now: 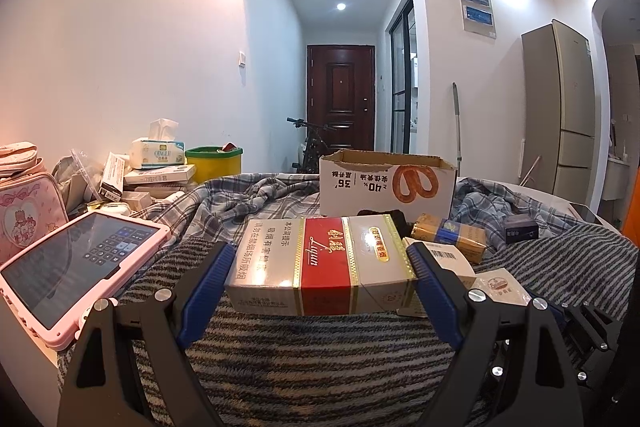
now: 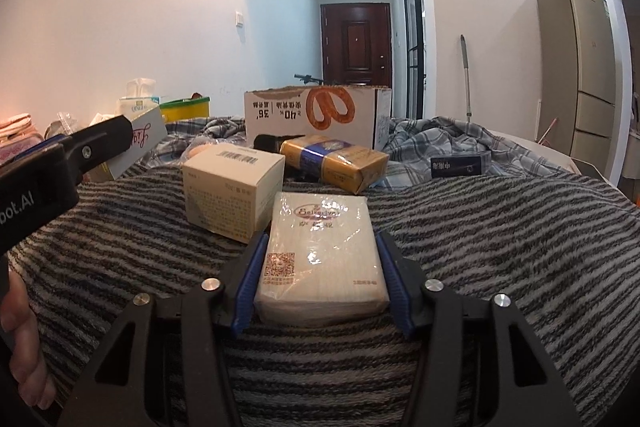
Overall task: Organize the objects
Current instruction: 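Grasp the white wrapped tissue pack with the right tool while the left holds the carton, then lift both held packs and carry them over the cardboard box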
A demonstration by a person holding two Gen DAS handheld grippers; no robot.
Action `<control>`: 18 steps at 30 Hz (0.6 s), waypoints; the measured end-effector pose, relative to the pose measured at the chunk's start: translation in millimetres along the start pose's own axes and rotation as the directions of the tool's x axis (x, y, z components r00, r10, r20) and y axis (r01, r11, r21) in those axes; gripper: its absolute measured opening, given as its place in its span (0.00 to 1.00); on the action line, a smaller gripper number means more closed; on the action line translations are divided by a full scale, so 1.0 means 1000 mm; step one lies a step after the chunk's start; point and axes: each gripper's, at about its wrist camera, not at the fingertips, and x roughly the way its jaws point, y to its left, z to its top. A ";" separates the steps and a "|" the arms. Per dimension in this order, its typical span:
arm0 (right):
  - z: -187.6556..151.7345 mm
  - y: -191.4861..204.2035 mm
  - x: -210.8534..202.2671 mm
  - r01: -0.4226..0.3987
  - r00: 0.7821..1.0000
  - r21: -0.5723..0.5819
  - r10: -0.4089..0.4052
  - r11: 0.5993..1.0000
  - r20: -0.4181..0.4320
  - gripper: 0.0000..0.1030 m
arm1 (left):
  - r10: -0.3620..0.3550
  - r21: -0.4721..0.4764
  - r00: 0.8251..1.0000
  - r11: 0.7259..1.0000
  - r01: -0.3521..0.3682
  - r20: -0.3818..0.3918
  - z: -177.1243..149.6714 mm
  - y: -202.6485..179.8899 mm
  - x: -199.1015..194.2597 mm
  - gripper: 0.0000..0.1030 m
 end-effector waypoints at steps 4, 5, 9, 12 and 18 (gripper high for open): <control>0.001 -0.005 -0.003 -0.032 0.999 0.029 0.031 0.999 0.007 0.42 | -0.002 -0.001 1.000 1.000 0.002 0.009 0.001 0.000 -0.001 0.87; 0.002 -0.007 -0.004 -0.036 0.999 0.041 0.036 0.999 0.007 0.41 | -0.001 -0.001 1.000 1.000 0.001 0.008 0.002 0.001 -0.001 0.87; 0.009 -0.012 -0.012 -0.035 0.999 0.045 0.033 0.998 0.040 0.41 | 0.004 0.001 1.000 1.000 -0.004 0.016 0.005 0.001 -0.004 0.87; 0.017 -0.013 -0.020 -0.024 0.996 0.019 0.023 1.000 0.088 0.41 | 0.006 0.002 1.000 1.000 -0.006 0.013 0.010 0.001 -0.006 0.87; 0.051 -0.022 -0.038 -0.002 0.986 -0.027 0.007 1.000 0.165 0.41 | -0.005 0.019 1.000 1.000 0.005 0.018 0.030 -0.002 -0.013 0.87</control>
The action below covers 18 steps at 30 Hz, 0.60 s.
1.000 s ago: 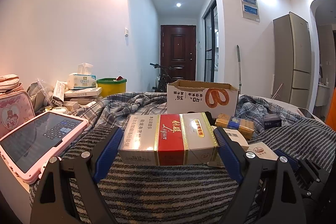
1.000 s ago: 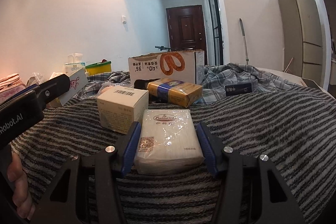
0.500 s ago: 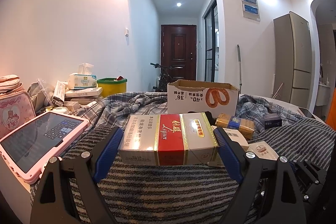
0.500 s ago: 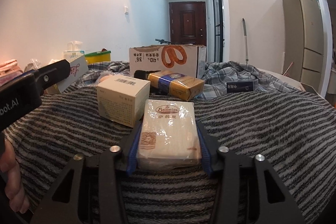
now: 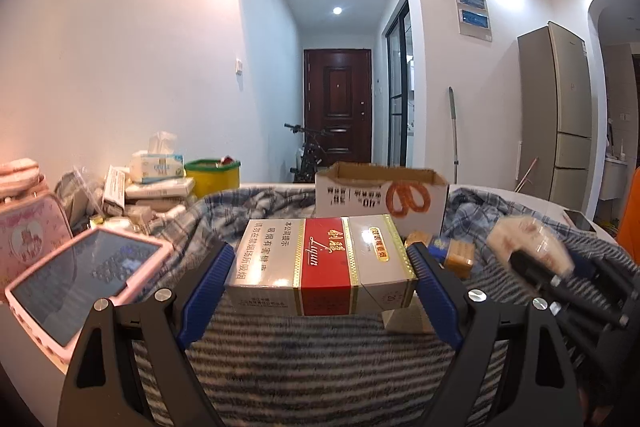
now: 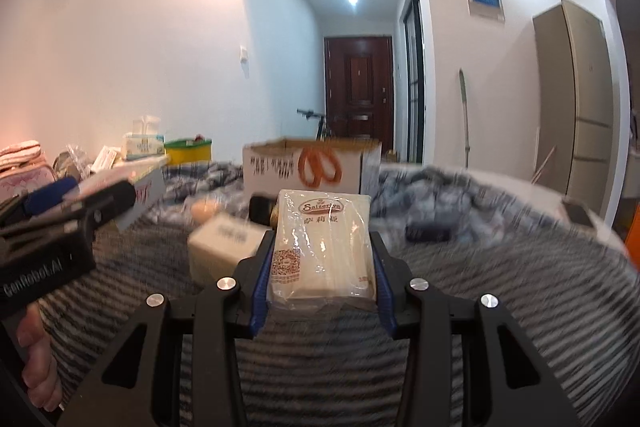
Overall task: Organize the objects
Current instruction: 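Lift both held packs and carry them over the cardboard box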
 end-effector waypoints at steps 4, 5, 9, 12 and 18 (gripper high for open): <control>0.041 -0.010 -0.011 -0.011 0.995 -0.039 0.014 0.999 0.094 0.41 | -0.011 0.016 0.999 1.000 0.010 0.044 0.031 0.000 -0.005 0.87; 0.051 -0.011 -0.016 -0.013 0.993 -0.052 0.019 0.999 0.117 0.41 | -0.018 0.020 0.998 1.000 0.017 0.056 0.041 0.001 -0.006 0.87; 0.103 -0.020 -0.027 -0.048 0.978 -0.102 0.068 0.994 0.200 0.41 | -0.054 0.020 0.992 0.998 0.052 0.110 0.094 0.004 -0.012 0.87; 0.147 -0.028 -0.030 -0.083 0.969 -0.109 0.105 0.991 0.223 0.41 | -0.095 0.010 0.986 0.995 0.095 0.137 0.134 0.007 -0.013 0.87; 0.231 -0.038 -0.023 -0.153 0.955 -0.065 0.165 0.986 0.246 0.41 | -0.122 -0.031 0.972 0.991 0.131 0.201 0.215 0.005 -0.006 0.87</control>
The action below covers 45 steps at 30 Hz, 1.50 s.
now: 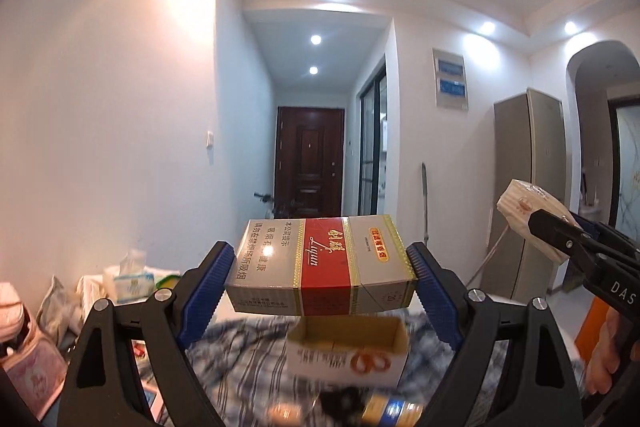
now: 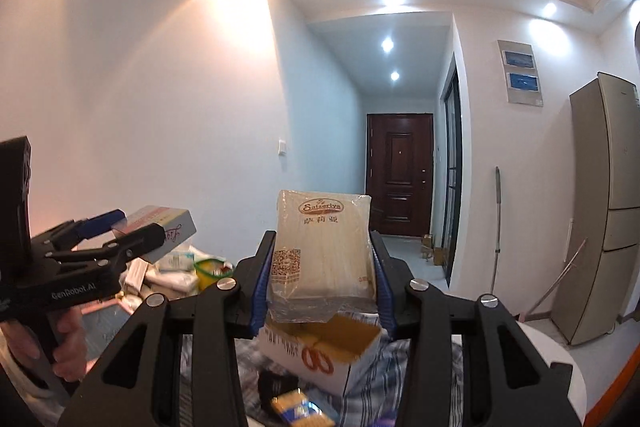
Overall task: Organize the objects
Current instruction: 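Lift both held packs and carry them over the cardboard box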
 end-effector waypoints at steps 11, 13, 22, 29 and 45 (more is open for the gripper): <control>0.063 -0.025 0.037 0.023 0.989 0.057 -0.031 0.998 0.143 0.42 | 0.002 -0.005 0.977 1.000 -0.001 0.214 0.075 -0.012 0.008 0.87; 0.066 -0.033 0.043 0.025 0.987 0.089 -0.039 0.996 0.155 0.42 | 0.016 0.013 0.972 1.000 -0.020 0.232 0.080 -0.015 0.012 0.87; 0.028 -0.061 0.069 0.075 0.981 0.165 -0.103 0.983 0.163 0.42 | 0.040 0.061 0.978 0.997 -0.054 0.206 0.044 -0.010 0.049 0.87; 0.012 -0.064 0.109 0.067 0.996 0.163 -0.076 0.984 0.050 0.42 | 0.042 0.096 0.992 0.994 -0.054 0.122 0.034 -0.013 0.090 0.87; -0.024 -0.066 0.160 0.017 0.979 0.206 0.025 0.978 -0.202 0.42 | 0.014 0.001 0.988 1.000 -0.014 -0.157 0.008 -0.005 0.183 0.87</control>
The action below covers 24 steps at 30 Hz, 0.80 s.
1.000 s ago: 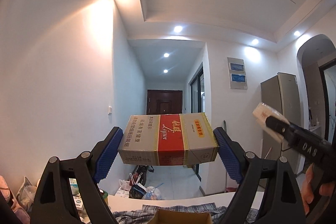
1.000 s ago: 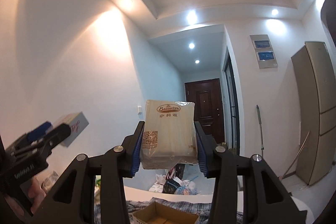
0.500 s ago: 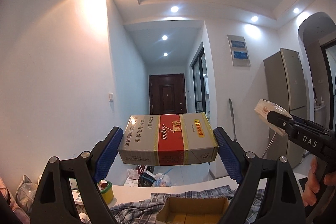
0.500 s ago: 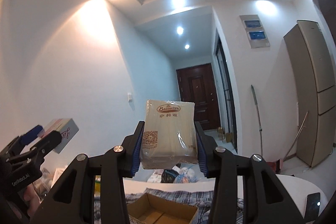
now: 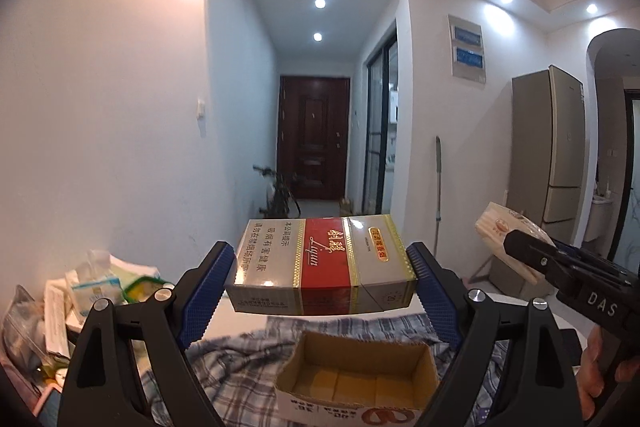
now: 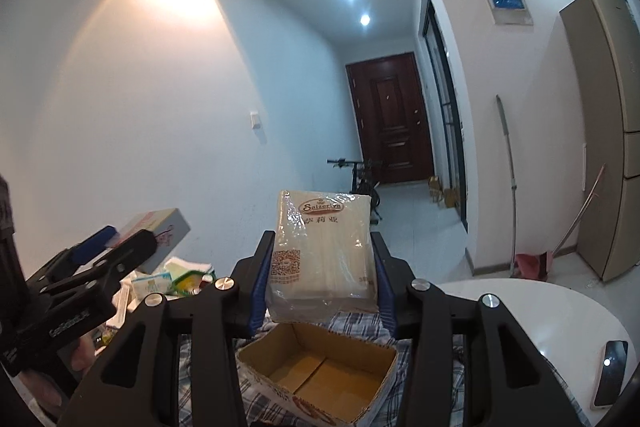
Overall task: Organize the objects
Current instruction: 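Lift both held packs and carry them over the cardboard box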
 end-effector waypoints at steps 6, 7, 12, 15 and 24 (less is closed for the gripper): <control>-0.013 0.003 0.023 0.002 0.996 -0.017 -0.004 1.000 -0.088 0.42 | -0.018 0.030 0.990 0.999 0.022 -0.143 -0.026 -0.010 0.048 0.87; -0.014 0.000 0.027 -0.003 0.994 -0.009 0.002 1.000 -0.110 0.42 | -0.029 0.028 0.985 0.999 0.035 -0.171 -0.030 -0.012 0.057 0.87; -0.015 -0.012 0.037 -0.026 0.987 0.019 0.029 0.999 -0.157 0.42 | -0.043 -0.002 0.958 0.999 0.044 -0.284 -0.049 -0.010 0.093 0.87; -0.020 -0.016 0.049 0.027 0.983 -0.022 -0.031 0.999 -0.179 0.42 | -0.045 0.000 0.945 0.999 0.048 -0.325 -0.053 -0.008 0.107 0.87; -0.037 -0.026 0.087 0.034 0.949 0.009 -0.030 0.999 -0.314 0.42 | -0.068 -0.001 0.893 0.997 0.075 -0.445 -0.082 -0.003 0.136 0.87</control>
